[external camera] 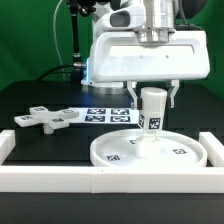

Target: Assemble round table

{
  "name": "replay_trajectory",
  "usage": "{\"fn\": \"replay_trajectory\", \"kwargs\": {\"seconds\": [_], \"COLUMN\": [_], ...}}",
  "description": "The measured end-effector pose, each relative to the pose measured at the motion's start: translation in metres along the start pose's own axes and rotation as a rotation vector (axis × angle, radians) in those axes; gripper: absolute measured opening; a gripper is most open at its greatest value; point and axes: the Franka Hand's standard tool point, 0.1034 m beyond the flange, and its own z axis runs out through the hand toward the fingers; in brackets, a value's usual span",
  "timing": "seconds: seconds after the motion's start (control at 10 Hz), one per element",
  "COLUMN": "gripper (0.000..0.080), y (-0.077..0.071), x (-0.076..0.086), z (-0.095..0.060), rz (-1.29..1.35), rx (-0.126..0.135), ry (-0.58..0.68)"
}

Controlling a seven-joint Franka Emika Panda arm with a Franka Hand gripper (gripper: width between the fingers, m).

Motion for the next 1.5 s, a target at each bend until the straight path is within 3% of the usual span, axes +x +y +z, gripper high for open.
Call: {"fn": "replay_trajectory", "kwargs": {"seconds": [1.0, 1.1, 1.2, 1.3, 1.5], "gripper": [0.0409, 0.0517, 0.0517, 0.0611, 0.0641], "y": [-0.001, -0.001, -0.001, 0.000, 0.007], "x": [-0.009, -0.009, -0.008, -0.004, 0.000], "z": [0.012, 0.012, 0.011, 0.007, -0.002], "rz": [0.001, 0.001, -0.001, -0.011, -0.023], "rx": [0.003, 0.003, 0.003, 0.002, -0.004], "ry": [-0.015, -0.015, -0.014, -0.012, -0.013]}}
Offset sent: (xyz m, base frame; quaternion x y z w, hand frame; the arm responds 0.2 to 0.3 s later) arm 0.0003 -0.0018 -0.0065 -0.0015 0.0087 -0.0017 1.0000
